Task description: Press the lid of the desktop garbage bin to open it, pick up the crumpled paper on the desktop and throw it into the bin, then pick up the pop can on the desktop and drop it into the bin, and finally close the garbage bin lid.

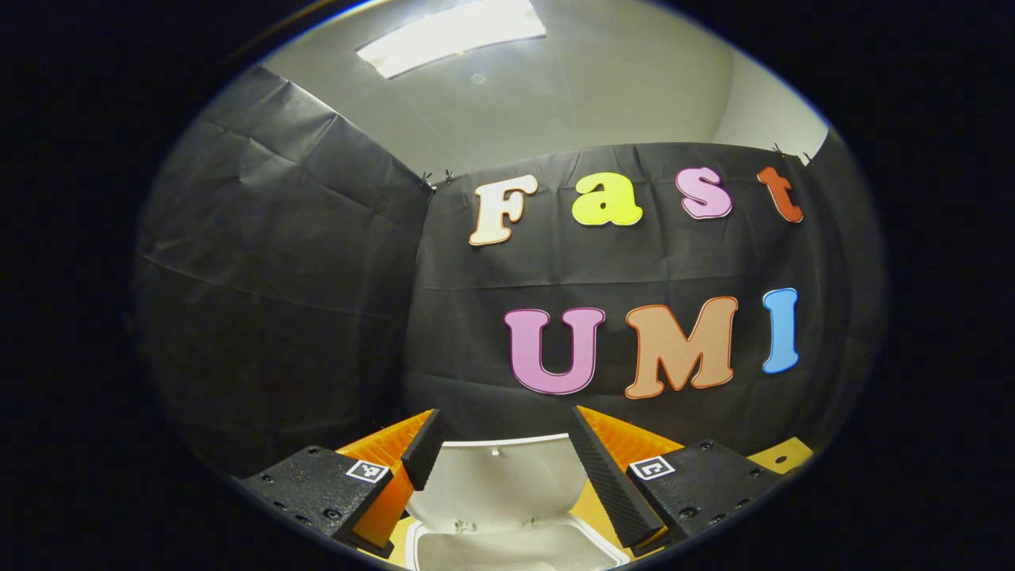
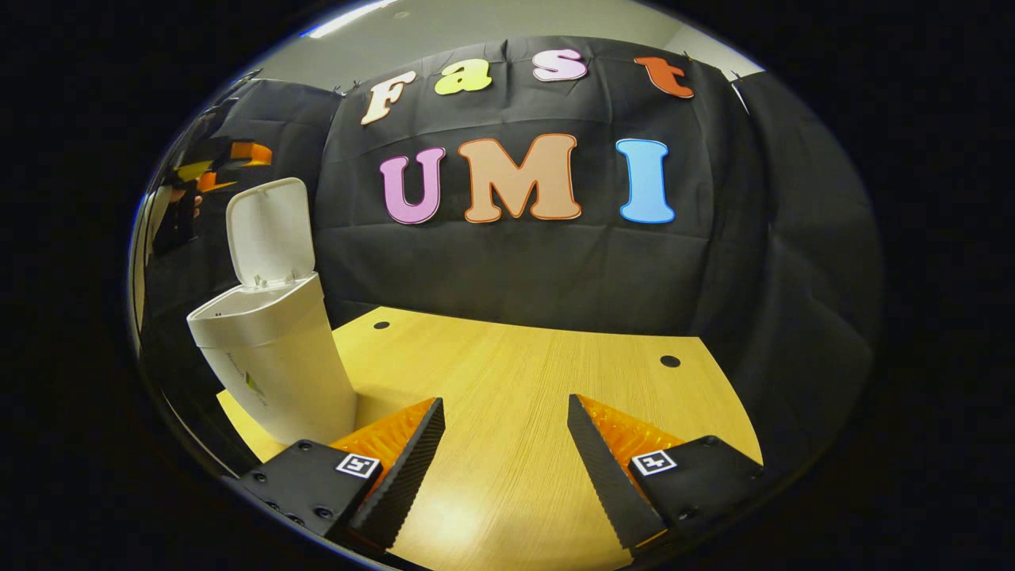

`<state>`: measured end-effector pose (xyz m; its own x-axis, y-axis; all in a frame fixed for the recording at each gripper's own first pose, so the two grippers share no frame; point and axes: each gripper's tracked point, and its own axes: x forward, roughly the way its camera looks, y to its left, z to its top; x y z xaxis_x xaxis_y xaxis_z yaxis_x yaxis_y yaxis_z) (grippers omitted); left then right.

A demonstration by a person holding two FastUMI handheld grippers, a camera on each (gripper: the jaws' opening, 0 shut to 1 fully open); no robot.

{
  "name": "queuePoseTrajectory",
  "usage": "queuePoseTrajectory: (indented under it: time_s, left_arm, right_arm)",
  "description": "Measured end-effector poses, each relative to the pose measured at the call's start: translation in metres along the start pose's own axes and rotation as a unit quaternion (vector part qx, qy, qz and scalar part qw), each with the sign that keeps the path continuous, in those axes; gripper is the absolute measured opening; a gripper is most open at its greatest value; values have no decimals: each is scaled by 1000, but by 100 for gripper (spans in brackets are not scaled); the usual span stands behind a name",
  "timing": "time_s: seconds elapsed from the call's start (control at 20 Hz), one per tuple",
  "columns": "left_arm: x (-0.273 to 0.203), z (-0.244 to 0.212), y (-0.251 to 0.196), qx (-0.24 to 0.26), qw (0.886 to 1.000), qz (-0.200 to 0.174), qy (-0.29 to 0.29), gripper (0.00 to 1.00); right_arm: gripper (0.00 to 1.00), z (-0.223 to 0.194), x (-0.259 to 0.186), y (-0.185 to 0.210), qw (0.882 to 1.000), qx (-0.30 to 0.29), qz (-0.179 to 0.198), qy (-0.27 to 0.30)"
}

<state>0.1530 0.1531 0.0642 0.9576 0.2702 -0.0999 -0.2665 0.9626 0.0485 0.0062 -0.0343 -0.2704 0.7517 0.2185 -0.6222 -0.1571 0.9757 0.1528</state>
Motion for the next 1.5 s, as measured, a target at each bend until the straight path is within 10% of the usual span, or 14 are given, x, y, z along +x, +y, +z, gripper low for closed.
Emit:
queuePoseTrajectory:
  time_s: [0.55, 1.5]
  left_arm:
    - [34, -31, 4, 1, 999, 5, 42, 93]
    - [-100, -79, -22, 45, 997, 23, -54, 97]
  right_arm:
    - [99, -7, -12, -9, 1000, 5, -15, 7]
    - [99, -13, -15, 14, 1000, 1, 21, 18]
